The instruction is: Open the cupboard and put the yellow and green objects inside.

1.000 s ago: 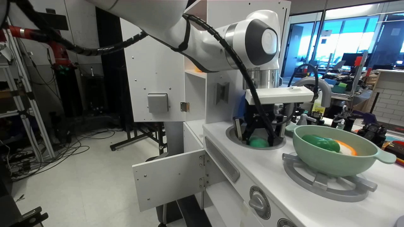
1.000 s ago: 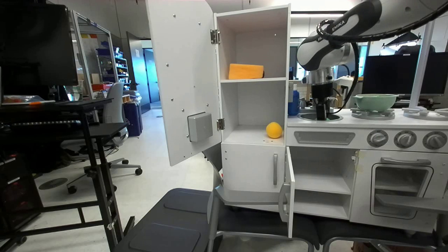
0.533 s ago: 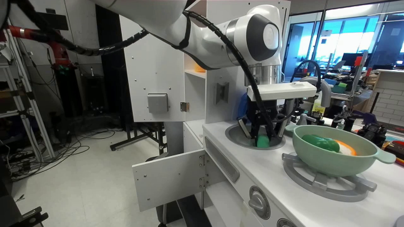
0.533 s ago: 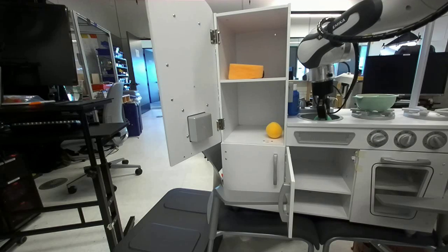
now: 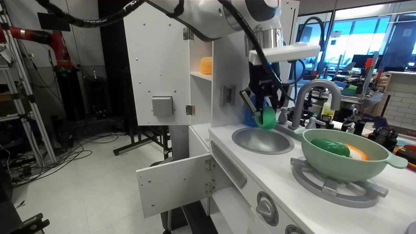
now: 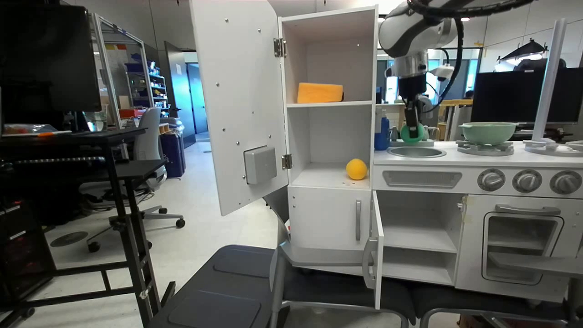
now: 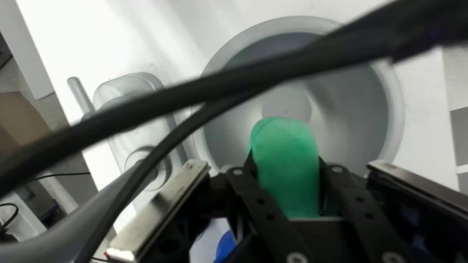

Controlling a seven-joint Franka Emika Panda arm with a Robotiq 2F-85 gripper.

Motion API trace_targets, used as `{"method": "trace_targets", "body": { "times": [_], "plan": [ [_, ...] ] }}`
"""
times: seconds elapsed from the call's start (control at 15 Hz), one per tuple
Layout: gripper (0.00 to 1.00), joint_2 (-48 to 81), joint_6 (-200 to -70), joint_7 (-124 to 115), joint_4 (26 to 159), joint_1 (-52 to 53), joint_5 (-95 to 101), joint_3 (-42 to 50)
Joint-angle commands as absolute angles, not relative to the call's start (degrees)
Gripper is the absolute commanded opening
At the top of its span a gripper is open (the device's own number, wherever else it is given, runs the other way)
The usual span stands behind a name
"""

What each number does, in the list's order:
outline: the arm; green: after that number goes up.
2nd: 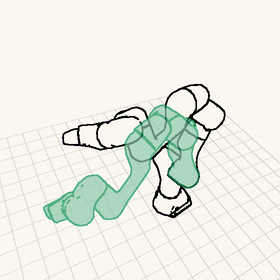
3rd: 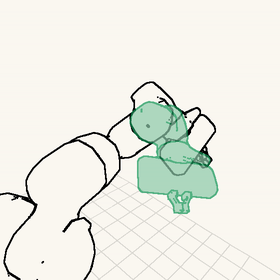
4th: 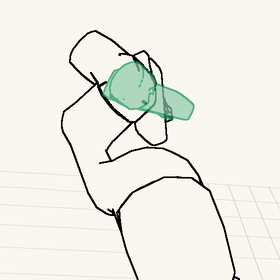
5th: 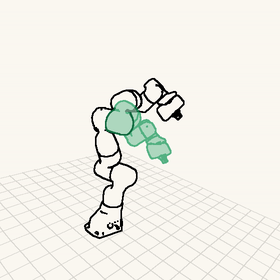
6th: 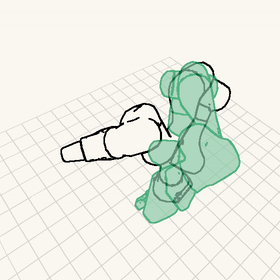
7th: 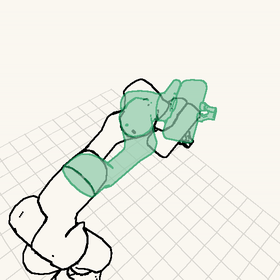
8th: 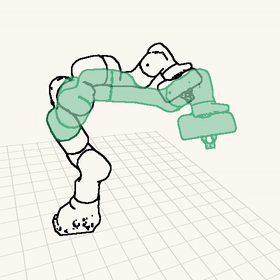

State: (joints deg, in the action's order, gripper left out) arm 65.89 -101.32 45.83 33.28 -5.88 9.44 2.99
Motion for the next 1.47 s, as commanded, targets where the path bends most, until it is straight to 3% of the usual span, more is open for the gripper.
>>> {"method": "trace_targets", "body": {
  "times": [0.0, 0.47, 0.87, 1.4],
  "plan": [
    [0.07, 59.6, -97.6, 46.5, 37.0, -3.7, 11.8, 4.0],
    [0.07, 47.3, -89.2, 57.3, 49.8, 0.9, 20.5, 4.2],
    [0.07, 35.9, -91.6, 59.0, 67.0, 3.5, 27.0, 3.8],
    [0.07, 19.3, -107.5, 50.5, 89.8, 4.2, 33.4, 1.1]
  ]
}}
